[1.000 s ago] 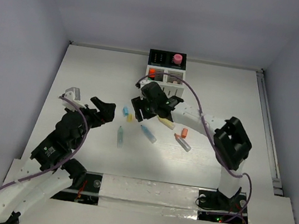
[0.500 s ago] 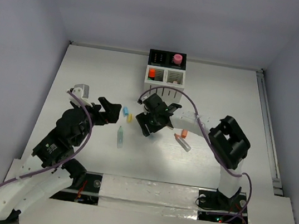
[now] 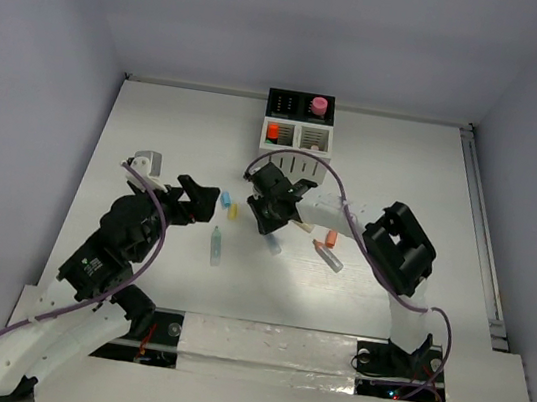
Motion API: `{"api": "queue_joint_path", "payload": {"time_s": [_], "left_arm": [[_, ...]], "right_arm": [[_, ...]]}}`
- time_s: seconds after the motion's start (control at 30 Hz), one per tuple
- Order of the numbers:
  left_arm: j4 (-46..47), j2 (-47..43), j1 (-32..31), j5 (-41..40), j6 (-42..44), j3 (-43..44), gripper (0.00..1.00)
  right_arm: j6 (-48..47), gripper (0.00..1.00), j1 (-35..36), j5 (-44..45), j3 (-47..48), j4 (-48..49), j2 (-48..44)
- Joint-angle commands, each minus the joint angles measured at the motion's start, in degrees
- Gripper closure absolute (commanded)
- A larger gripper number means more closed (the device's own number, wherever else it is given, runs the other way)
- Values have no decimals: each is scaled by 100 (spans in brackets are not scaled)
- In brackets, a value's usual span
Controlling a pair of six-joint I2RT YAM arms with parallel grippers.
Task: Sort the stationery into containers
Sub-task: Pick up the pen from the center of the board.
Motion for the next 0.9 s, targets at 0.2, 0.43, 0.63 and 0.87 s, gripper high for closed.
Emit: {"api": "queue_joint_path", "payload": {"time_s": [0.2,0.43,0.63,0.87], "left_arm": [[497,119,13,864,26,-31,11],[1155,768,13,2033,-484,-383,16],[1823,1094,13,2088,-713,-524,19],[2509,1499,13,2192,-827,-585,26]], "right_arm": [[816,94,19,849,636,258,-967],[1695,93,19,815,225,1682,-2093],[2064,92,19,648,-303,2501,-2499],[2144,91,124,586,-506,2651,-2631]]}}
